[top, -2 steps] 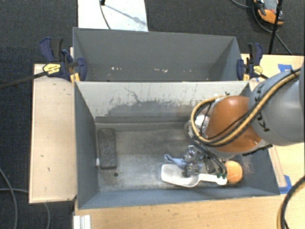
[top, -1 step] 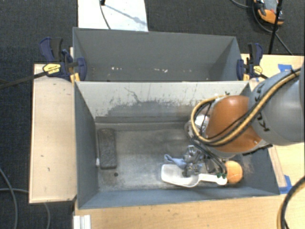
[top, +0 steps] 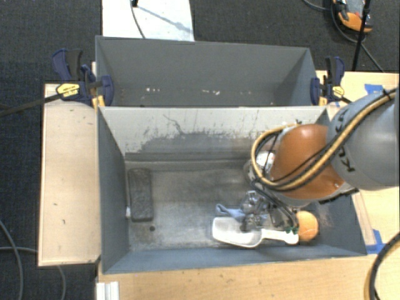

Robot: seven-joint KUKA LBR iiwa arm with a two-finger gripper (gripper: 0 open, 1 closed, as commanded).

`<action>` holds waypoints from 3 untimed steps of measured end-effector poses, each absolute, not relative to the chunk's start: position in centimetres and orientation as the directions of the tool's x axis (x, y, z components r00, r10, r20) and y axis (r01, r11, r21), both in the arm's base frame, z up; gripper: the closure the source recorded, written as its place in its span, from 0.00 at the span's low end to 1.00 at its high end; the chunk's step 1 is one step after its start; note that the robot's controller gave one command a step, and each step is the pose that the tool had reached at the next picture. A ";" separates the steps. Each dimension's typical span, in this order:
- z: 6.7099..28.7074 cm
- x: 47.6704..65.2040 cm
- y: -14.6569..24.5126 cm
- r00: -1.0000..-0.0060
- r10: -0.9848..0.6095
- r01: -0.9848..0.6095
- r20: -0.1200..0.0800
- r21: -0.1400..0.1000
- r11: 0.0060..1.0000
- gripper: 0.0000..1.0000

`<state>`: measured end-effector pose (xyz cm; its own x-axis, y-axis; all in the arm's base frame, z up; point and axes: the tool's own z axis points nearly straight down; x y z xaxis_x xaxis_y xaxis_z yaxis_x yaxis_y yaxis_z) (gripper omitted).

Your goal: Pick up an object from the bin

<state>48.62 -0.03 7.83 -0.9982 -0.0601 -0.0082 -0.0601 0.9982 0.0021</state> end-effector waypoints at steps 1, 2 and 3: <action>9.1 48.3 -0.1 -0.998 -0.060 -0.060 0.005 0.001 0.998 1.00; 11.3 48.4 -0.1 -0.998 -0.058 -0.058 0.006 0.001 0.998 1.00; 13.3 48.5 -0.1 -0.998 -0.057 -0.057 -0.002 0.000 0.998 1.00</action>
Offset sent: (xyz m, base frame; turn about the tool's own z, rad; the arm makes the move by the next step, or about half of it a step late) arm 0.0000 0.0000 0.0153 0.0000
